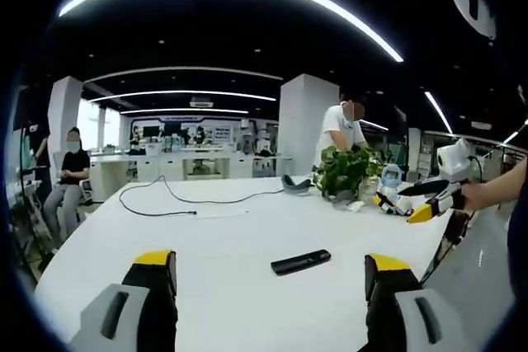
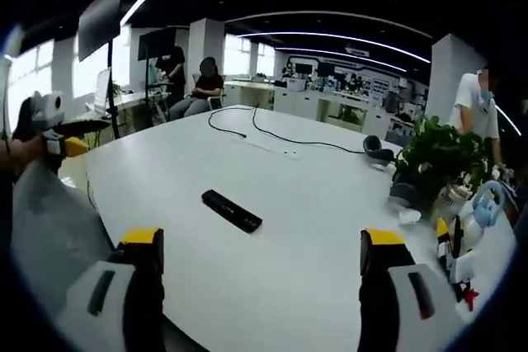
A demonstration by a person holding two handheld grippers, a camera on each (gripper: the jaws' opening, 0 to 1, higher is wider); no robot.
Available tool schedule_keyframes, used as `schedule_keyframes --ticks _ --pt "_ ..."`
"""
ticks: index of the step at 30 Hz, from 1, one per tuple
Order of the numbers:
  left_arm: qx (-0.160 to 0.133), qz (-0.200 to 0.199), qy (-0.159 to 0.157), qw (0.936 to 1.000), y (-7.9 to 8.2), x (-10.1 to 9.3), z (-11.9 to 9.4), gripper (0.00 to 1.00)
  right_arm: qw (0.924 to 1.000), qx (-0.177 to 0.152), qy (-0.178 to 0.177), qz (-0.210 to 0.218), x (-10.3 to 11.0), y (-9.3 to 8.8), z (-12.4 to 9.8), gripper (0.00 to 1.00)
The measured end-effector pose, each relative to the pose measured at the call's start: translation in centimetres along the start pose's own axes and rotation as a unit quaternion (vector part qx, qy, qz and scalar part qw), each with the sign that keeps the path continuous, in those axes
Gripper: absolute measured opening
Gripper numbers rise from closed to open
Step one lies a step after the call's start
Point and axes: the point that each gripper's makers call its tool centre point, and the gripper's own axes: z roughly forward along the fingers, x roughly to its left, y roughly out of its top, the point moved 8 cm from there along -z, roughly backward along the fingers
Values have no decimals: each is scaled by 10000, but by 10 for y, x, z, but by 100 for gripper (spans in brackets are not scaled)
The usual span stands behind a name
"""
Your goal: Press the specified remote control buttons in sequence, fully releasing each button before pressing the next.
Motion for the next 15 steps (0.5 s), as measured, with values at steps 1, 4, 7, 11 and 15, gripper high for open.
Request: schedule_keyframes --ticks 1,4,7,11,15 --pt "1 12 -8 10000 0 0 0 100 10000 -26 -33 -13 1 0 -3 100" --pt "-11 61 2 10000 1 -1 0 100 9998 -121 -155 21 3 -1 -13 100" --pt "-29 110 1 9999 1 -1 0 99 9990 -302 -263 182 5 -3 -20 100" --pt "96 194 62 9997 -2 -1 1 99 9953 -652 -524 484 3 -2 -23 100" --pt "59 89 -37 9999 -1 -3 1 100 9905 -979 -888 382 -5 3 -31 97"
